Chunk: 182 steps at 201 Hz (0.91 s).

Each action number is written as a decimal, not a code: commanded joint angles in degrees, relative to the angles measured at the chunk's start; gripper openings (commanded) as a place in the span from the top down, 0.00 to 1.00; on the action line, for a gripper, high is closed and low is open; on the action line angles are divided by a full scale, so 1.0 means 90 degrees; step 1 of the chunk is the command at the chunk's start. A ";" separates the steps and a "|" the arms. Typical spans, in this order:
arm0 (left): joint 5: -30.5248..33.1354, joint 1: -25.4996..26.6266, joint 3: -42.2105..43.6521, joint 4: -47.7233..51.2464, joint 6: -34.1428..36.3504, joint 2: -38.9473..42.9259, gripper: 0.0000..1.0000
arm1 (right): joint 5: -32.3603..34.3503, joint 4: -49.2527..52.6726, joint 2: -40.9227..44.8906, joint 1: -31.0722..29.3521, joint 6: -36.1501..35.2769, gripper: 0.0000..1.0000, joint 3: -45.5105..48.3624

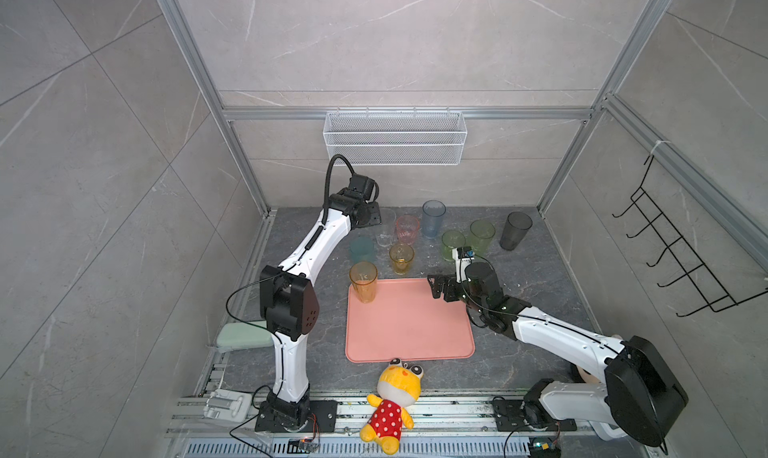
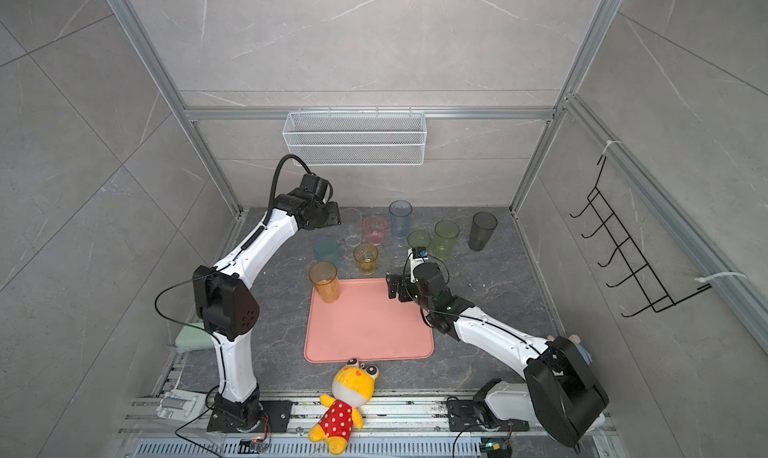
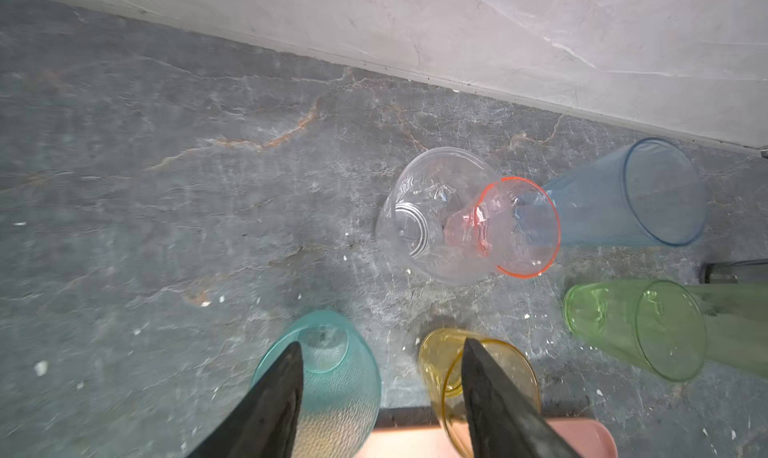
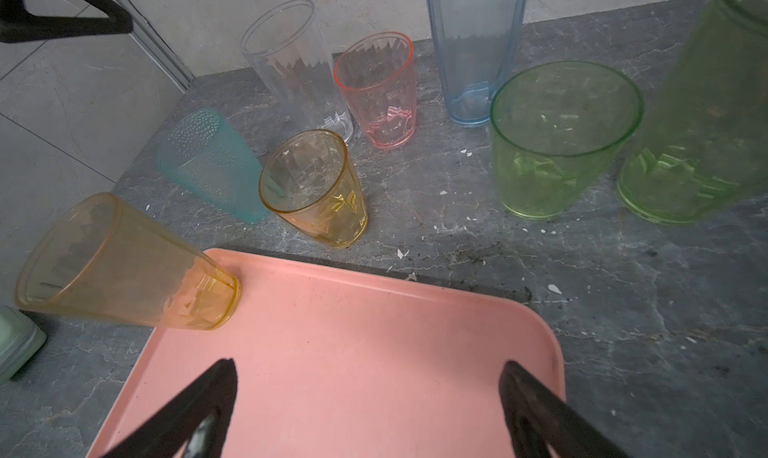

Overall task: Place the glasses into the tray
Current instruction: 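Move the left gripper to the clear glass beside the pink glass, then close the left gripper on the rim of the clear glass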

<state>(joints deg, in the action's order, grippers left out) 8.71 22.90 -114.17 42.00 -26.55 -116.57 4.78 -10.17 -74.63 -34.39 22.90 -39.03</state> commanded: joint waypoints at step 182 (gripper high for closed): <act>-0.0953 -0.0250 -0.1684 -0.0090 -0.0385 -0.1832 0.43 | 0.0192 0.0270 -0.0488 -0.0034 0.0111 0.02 -0.0409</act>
<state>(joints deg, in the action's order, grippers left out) 1.13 21.04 -125.80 41.12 -28.93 -132.14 5.41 -9.65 -78.13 -34.39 23.14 -40.93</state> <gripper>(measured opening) 0.580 0.985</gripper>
